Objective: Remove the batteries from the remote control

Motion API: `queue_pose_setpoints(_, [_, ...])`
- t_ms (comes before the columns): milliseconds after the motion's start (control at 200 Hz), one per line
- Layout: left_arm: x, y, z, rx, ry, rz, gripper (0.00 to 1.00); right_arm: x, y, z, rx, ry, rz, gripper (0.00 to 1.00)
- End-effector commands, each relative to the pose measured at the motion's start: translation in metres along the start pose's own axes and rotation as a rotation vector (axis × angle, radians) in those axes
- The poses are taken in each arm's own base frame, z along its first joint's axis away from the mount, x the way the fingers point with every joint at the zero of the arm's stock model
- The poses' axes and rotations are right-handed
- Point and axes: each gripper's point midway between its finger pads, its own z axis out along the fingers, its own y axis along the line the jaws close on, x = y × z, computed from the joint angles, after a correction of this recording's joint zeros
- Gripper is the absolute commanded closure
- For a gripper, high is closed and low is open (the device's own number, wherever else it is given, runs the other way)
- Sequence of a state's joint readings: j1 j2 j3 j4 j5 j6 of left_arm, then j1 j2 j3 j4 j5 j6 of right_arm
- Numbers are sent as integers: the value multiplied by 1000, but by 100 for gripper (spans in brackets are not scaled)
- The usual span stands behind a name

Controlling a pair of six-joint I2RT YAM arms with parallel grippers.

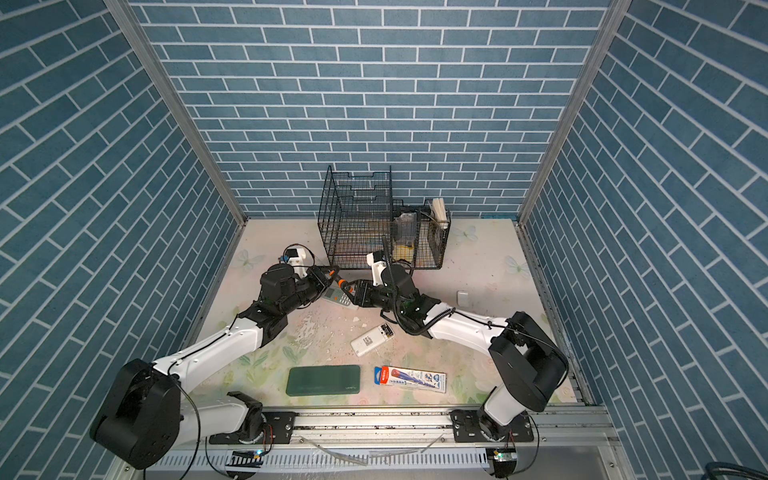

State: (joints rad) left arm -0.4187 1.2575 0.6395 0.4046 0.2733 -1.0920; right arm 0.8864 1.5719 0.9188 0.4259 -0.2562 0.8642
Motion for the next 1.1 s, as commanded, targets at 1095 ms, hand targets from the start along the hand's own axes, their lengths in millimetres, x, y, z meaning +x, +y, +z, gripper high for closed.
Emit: queue_pose_setpoints(1095, [6,5,12,21,28,-166,100,-23,9,34,-40,-119,-85,60])
